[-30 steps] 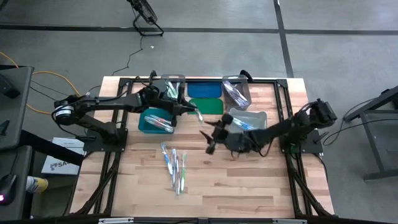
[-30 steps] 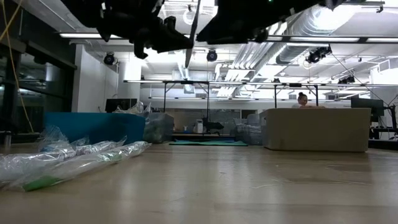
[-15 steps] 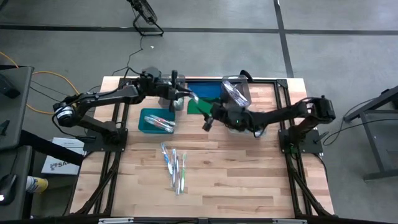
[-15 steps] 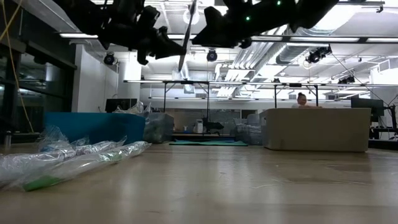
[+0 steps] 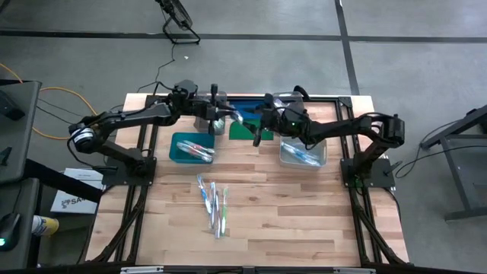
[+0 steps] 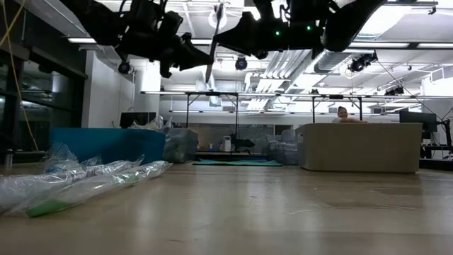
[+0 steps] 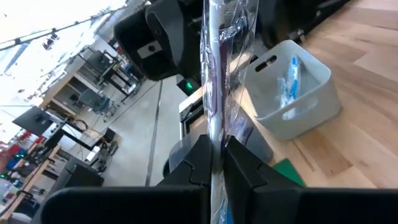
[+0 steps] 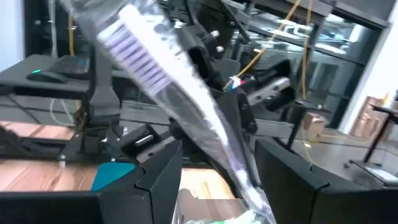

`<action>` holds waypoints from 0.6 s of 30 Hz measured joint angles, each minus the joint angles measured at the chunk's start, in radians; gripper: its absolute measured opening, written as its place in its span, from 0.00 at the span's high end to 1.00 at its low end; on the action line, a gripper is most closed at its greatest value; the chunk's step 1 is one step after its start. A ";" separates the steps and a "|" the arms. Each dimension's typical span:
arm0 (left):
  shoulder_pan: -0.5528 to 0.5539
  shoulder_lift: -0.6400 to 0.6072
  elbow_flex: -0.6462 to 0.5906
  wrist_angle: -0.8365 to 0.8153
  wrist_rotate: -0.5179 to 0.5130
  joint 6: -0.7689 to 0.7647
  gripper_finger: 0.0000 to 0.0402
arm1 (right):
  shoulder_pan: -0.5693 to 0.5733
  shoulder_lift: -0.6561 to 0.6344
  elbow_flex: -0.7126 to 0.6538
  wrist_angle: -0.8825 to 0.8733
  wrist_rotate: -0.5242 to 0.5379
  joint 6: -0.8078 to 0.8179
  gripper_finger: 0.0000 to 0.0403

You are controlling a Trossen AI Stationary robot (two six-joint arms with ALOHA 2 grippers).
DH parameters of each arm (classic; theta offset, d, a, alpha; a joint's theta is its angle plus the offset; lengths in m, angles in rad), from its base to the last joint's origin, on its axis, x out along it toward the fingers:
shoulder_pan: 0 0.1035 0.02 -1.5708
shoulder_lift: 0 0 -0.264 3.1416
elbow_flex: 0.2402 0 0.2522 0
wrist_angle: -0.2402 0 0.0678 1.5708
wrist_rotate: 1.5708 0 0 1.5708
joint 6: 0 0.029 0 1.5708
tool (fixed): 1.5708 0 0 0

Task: Pick & Place Toothbrushes
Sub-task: Put the violet toothbrush into the right black bin

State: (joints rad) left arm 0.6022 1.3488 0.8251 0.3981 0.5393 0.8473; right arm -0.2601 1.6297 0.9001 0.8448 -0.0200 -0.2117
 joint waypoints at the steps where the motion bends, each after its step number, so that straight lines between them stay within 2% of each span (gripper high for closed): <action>1: 0.000 0.012 0.000 0.023 0.002 -0.010 0.97 | -0.005 0.001 0.000 0.001 -0.017 -0.008 0.52; 11: 0.000 0.066 0.001 0.153 0.081 -0.056 0.97 | -0.039 0.000 0.000 0.014 -0.073 -0.031 0.53; 15: -0.002 0.084 0.007 0.197 0.112 -0.079 0.97 | -0.051 0.000 0.000 0.035 -0.141 -0.024 0.59; 18: -0.009 0.110 0.020 0.186 0.116 -0.085 0.97 | -0.050 -0.001 0.000 0.021 -0.146 -0.024 0.66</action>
State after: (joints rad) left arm 0.5929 1.4589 0.8452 0.5846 0.6554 0.7620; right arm -0.3101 1.6291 0.9005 0.8655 -0.1658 -0.2356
